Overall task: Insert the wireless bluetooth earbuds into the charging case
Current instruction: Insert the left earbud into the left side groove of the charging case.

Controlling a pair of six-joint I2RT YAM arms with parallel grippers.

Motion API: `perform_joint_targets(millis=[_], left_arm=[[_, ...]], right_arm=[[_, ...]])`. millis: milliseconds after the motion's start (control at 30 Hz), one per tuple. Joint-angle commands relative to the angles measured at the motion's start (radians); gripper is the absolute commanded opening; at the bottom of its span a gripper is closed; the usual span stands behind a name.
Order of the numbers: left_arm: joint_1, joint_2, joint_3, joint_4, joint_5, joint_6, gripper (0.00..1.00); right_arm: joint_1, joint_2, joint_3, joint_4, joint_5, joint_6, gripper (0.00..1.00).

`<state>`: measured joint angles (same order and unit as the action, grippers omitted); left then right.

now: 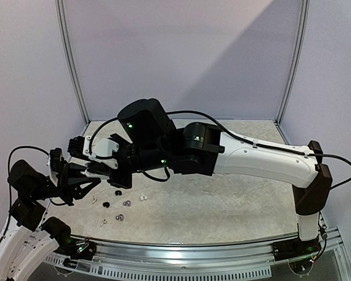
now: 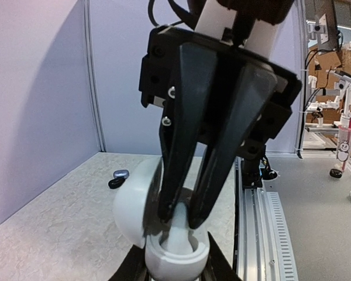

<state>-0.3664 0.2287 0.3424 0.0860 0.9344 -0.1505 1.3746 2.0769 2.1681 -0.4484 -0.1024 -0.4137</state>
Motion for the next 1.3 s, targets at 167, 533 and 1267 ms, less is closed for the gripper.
perform_joint_targets(millis=[167,533,1267], left_arm=[[-0.016,-0.012,-0.006,0.025,0.005,-0.004,0.0],[-0.016,0.005,-0.003,0.012,-0.063,-0.025,0.0],[0.034,0.035,0.023,0.065,-0.12,-0.161,0.0]], right_arm=[[0.004,0.026,0.005,-0.026,0.033,-0.01,0.18],[0.003,-0.07,-0.015,0.08,-0.053,-0.004,0.3],[-0.247,-0.154,-0.21,0.035,0.024,0.335,0.45]])
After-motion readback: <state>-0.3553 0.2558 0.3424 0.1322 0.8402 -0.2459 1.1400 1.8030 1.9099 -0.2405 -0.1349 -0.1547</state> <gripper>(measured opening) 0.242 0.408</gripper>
